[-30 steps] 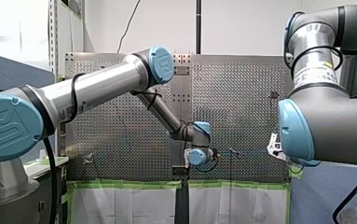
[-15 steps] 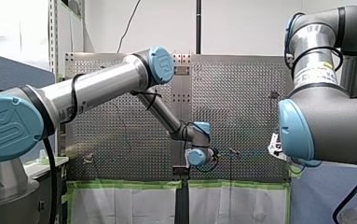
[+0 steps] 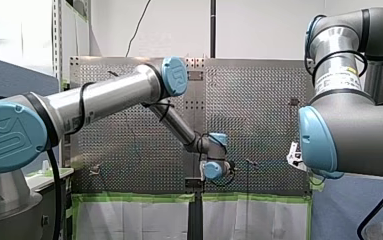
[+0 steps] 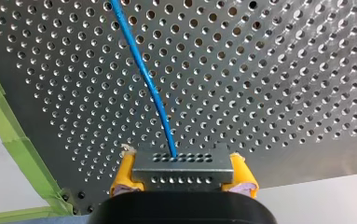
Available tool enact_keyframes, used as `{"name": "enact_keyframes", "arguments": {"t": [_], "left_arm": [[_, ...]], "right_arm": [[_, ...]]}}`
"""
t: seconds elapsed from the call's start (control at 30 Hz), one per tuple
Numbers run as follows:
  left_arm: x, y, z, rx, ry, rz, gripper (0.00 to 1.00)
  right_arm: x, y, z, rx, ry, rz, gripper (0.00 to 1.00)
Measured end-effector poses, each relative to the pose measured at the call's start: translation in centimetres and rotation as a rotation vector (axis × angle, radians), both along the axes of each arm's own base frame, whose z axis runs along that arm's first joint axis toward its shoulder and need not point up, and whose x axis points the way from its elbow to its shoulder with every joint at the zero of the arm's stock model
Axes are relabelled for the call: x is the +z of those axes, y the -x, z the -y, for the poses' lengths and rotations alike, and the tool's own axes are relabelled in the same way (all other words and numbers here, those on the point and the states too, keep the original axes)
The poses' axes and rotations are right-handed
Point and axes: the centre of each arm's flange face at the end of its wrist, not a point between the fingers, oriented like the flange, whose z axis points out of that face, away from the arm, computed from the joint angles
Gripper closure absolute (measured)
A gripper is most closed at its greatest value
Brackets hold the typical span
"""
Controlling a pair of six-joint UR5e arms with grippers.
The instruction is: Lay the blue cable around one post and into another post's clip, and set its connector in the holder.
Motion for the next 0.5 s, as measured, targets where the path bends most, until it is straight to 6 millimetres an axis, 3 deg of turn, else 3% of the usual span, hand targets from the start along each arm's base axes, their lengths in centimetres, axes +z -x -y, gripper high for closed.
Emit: {"name": "enact_keyframes", "arguments": {"t": [0.17, 0.5], "left_arm": [[-0.7, -0.6, 0.4, 0.001, 0.011, -0.004, 0.98], [0.2, -2.4, 0.0, 0.01, 0.041, -0.003, 0.98]], "right_arm": [[0.0, 0.0, 0.2, -0.001, 0.002, 0.0, 1.0], [-0.4, -0.1, 0.4, 0.004, 0.006, 0.001, 1.0]]}}
